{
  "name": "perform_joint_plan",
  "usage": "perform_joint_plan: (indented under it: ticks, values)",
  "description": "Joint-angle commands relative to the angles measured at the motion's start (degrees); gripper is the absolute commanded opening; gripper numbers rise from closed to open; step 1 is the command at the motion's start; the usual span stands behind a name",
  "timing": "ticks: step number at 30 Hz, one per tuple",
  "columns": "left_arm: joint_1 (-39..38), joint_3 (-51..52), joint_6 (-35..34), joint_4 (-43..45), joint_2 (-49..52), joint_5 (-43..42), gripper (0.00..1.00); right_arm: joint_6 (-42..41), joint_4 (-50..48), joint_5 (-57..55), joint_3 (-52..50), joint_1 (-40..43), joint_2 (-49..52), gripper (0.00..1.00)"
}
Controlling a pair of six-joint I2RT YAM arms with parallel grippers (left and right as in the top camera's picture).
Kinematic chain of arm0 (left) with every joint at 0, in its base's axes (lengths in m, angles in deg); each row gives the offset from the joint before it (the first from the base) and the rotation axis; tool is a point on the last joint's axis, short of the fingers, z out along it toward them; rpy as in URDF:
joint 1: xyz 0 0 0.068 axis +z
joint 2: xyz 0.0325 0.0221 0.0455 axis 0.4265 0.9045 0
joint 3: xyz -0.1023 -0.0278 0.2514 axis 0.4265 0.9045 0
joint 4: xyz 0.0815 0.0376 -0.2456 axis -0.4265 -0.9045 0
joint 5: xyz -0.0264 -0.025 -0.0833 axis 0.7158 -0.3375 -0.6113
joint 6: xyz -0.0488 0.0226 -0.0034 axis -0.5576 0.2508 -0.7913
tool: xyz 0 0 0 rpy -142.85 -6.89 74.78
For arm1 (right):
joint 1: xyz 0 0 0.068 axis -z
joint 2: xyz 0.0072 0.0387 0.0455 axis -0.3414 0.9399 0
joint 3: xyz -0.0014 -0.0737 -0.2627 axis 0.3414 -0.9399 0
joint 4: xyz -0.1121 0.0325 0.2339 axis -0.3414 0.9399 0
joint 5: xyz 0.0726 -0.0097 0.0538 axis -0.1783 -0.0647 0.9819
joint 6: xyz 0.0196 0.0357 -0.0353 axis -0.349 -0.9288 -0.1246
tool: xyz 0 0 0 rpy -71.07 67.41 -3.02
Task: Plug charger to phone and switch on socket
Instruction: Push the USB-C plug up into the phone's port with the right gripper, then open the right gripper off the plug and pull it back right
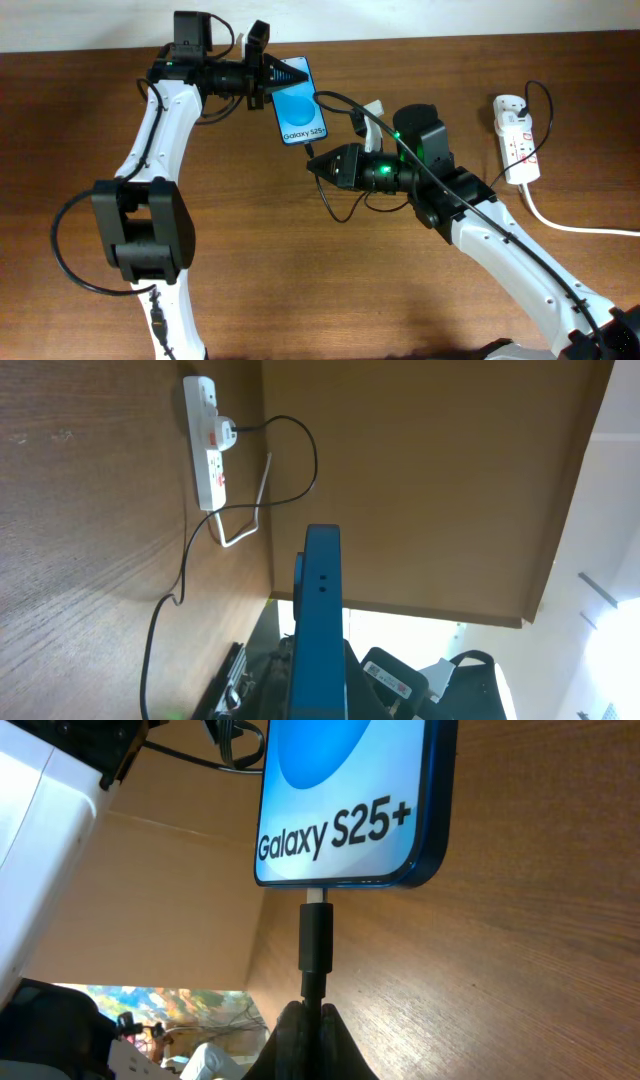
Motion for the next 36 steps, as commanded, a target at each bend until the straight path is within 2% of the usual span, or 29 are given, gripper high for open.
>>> perform_joint_plan:
  ticks: [1,23,24,25,29,36]
  values:
    - [-1.11,-0.85,0.68,-0.13,0.24,-3.65,0.0,0.79,-0.61,-2.71,0.13,1.11,0.72,0.04]
    - [-1.86,-0.85,0.68,-0.11,0.24,-3.41,0.0,0.81,-0.44,-2.45,0.13,1.14,0.72,0.04]
    - [-1.68,-0.85,0.7,-0.11,0.24,-3.37,0.0,0.81,-0.31,-2.45,0.13,1.11,0.72,0.06]
    - [-1.57,-0.85,0.7,-0.11,0.24,-3.23,0.0,0.81,-0.07,-2.43,0.13,1.14,0.72,0.15]
    - [-1.05,-0.85,0.7,-0.09,0.24,-2.23,0.0,1.75,0.07,-1.18,0.13,1.14,0.72,0.34]
    - [-0.22,-0.85,1.86,-0.09,0.26,-1.03,0.0,1.9,-0.11,0.48,0.15,1.97,0.66,0.45]
